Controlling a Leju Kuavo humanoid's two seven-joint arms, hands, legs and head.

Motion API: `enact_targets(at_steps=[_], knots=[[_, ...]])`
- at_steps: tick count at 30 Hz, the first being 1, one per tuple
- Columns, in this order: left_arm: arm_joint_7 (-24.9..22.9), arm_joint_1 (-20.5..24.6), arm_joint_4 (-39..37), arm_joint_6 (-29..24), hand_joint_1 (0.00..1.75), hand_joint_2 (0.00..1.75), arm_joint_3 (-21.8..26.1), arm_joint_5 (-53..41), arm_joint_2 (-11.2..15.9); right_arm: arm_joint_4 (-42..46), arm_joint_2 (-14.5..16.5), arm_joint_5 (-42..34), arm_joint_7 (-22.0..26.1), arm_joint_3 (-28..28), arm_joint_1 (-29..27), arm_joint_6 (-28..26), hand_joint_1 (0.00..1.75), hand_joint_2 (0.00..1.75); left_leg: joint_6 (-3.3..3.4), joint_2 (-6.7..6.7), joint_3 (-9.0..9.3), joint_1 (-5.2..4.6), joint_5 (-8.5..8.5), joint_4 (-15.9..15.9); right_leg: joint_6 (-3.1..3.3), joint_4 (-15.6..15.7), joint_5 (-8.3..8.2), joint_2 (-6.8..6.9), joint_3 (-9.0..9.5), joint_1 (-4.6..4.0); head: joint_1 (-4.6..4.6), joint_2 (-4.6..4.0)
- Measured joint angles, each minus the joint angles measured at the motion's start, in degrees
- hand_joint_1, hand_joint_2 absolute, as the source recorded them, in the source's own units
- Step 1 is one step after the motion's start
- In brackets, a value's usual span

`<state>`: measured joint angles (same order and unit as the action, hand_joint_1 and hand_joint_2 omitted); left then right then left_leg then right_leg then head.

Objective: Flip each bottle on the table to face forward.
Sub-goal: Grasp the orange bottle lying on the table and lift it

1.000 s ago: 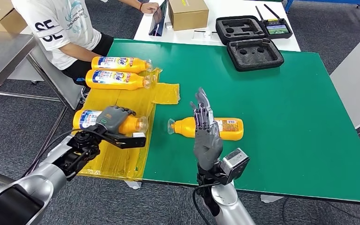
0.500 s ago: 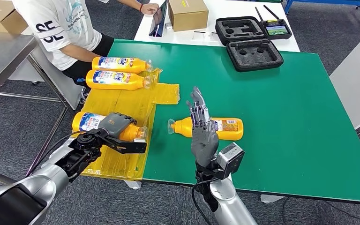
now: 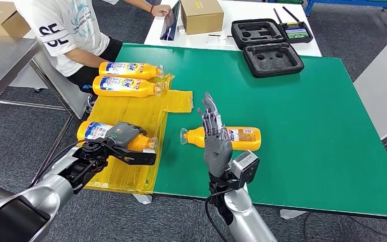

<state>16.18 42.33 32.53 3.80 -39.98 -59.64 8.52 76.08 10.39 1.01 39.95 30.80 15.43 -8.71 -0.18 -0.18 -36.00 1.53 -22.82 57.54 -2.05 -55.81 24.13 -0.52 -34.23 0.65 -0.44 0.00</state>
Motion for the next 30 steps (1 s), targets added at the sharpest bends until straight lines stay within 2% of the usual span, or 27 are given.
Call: enact_targets(at_steps=[3, 13, 24, 26, 28, 30], knots=[[1.79, 0.15, -0.25, 1.38, 0.0, 0.0, 0.39, 1.89, 0.06, -0.43, 0.07, -0.09, 0.0, 0.0, 0.29, 0.01, 0.0, 0.0, 0.0, -0.01, 0.03, 0.0, 0.0, 0.0, 0.0, 0.0, 0.0, 0.0, 0.04, 0.0, -0.01, 0.0], [10.79, 0.36, -0.89, 12.07, 0.0, 0.0, 3.56, 11.91, 1.49, -2.79, 0.52, -0.49, -0.01, 0.14, 1.6, -0.2, 0.0, 0.0, 0.01, -0.1, 0.08, -0.01, 0.0, 0.0, 0.0, 0.0, 0.01, 0.05, 0.13, 0.02, -0.01, 0.0], [12.65, -0.45, -0.03, 15.01, 0.0, 0.0, 5.4, 19.3, 2.78, -4.95, 1.09, -0.83, -0.09, 0.22, 1.89, -0.64, 0.0, 0.0, 0.0, -0.04, 0.16, 0.0, 0.0, 0.0, 0.0, 0.0, 0.01, 0.04, 0.17, 0.0, -0.01, 0.0], [14.18, -1.3, 0.98, 14.54, 0.0, 0.0, 6.23, 21.99, 2.96, -5.14, 1.09, -0.82, -0.22, 0.22, 1.82, -0.87, 0.0, 0.0, 0.0, -0.04, 0.16, 0.0, 0.0, 0.0, 0.01, 0.0, 0.02, 0.04, 0.16, 0.0, -0.01, 0.0], [16.58, -2.95, 2.64, 11.56, 0.0, 0.0, 7.57, 24.86, 2.92, -5.22, 1.1, -0.77, -0.32, 0.22, 1.6, -1.07, 0.0, 0.0, 0.0, -0.04, 0.15, 0.0, 0.0, 0.0, 0.01, 0.01, 0.02, 0.04, 0.11, 0.01, -0.01, 0.0], [18.71, -5.35, 5.06, 2.43, 0.0, 0.0, 9.48, 26.41, 2.28, -5.17, 1.1, -0.6, -0.46, 0.22, 1.23, -1.31, 0.0, 0.0, 0.01, -0.04, 0.08, -0.01, 0.01, 0.02, 0.01, 0.01, 0.02, 0.05, 0.01, 0.01, -0.01, 0.0]])
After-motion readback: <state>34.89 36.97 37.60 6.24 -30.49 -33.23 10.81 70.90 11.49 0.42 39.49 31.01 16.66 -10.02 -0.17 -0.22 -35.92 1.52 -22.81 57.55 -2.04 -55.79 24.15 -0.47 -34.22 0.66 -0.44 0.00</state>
